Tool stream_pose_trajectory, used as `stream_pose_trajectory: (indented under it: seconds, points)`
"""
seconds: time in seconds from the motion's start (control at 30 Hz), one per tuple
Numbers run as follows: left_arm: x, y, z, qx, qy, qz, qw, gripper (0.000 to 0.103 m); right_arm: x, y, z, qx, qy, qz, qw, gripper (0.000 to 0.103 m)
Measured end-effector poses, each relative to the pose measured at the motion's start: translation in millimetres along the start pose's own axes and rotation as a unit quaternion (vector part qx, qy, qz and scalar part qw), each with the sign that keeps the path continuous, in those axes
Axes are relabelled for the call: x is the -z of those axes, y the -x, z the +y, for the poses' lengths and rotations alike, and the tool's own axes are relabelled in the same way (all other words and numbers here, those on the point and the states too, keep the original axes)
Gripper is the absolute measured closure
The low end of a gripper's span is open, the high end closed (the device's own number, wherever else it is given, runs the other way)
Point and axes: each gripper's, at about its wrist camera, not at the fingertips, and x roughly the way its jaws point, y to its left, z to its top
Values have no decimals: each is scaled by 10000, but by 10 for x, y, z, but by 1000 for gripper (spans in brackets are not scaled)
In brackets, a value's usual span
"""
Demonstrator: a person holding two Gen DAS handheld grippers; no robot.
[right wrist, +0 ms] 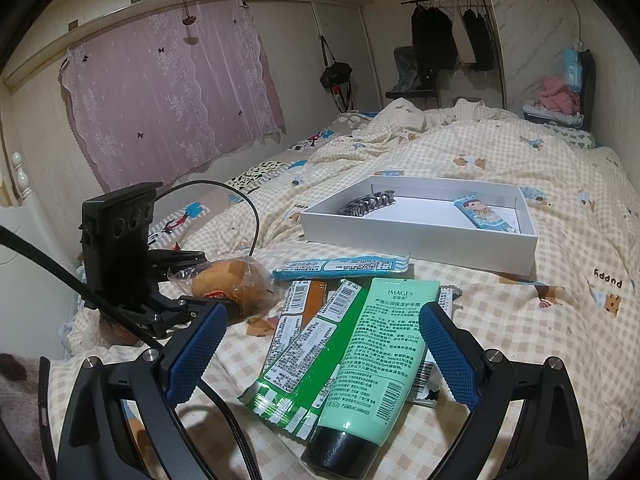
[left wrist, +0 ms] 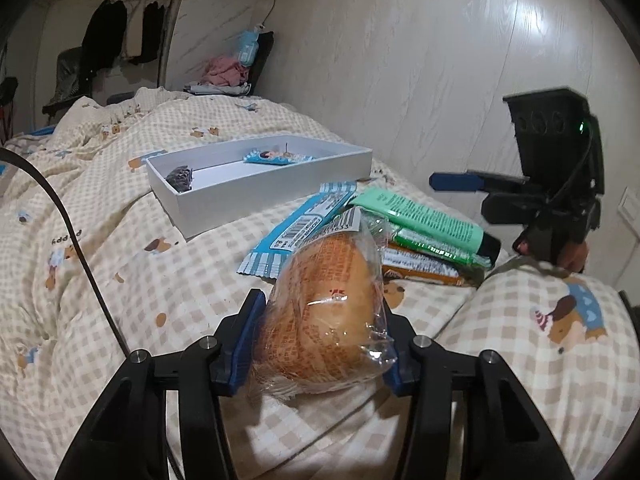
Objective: Organize objects
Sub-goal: 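Lift the bread roll with the left gripper toward the white box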
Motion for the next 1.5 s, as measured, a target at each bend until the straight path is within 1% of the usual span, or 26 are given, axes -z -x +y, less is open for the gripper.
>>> stream_pose_trajectory:
  seconds: [0.03,0.07,0.1,0.13,0.2,0.23,0.33,0.4,0.47,0.53,0.57,0.67,0.9,1.03,1.13,1.23,1.37,1.43,1.5]
  points:
    - [6,12,27,201,59,-25,9998,47,-1,-1,-3,1,2,0,10000,5]
    - [13,31,69,524,157,-79,9985,47,-1,-2,-4,2,2,-1,10000,5]
    - [15,47,100,676,250,-137,9973,47,-1,-2,-5,2,1,-1,10000,5]
    - [15,59,131,713,348,-202,9966,47,-1,-2,-6,2,2,1,10000,5]
    - [7,78,174,560,507,-349,9965,47,-1,-2,-7,2,1,0,10000,5]
    - [5,85,201,545,591,-408,9959,47,-1,-2,-7,2,0,-1,10000,5]
    - [11,81,276,591,799,-478,9939,47,0,-1,-3,1,2,2,10000,5]
    - [21,82,291,640,893,-600,9921,47,-1,-1,-9,-1,0,1,10000,5]
    - [21,48,295,767,956,-557,9909,48,0,1,-7,-5,-3,1,10000,5]
    - [4,11,306,636,1022,-422,9918,48,-7,-3,-6,-4,-3,2,10000,5]
    - [-1,-9,310,629,1041,-350,9920,48,-7,-3,-6,-3,-3,2,10000,5]
    - [6,-62,315,779,1066,-188,9911,48,-6,2,-2,-4,-2,2,10000,5]
    - [26,-109,232,601,878,-35,9943,48,-7,-2,1,-5,-6,5,10000,5]
    - [41,-104,227,605,855,-78,9945,50,-9,0,-2,-6,-5,4,10000,5]
    - [34,-75,199,532,797,-119,9953,50,-9,2,-2,-7,-8,2,10000,5]
    - [-24,22,164,350,796,-272,9958,50,-6,0,1,-18,-17,4,10000,5]
    - [-167,322,112,327,970,-789,9916,51,10,-1,-11,-34,-38,-1,10000,5]
    - [-241,462,43,215,950,-1026,9899,51,12,2,-17,-40,-43,1,10000,5]
    - [-294,609,-68,70,813,-1318,9879,51,12,2,-20,-41,-52,4,10000,5]
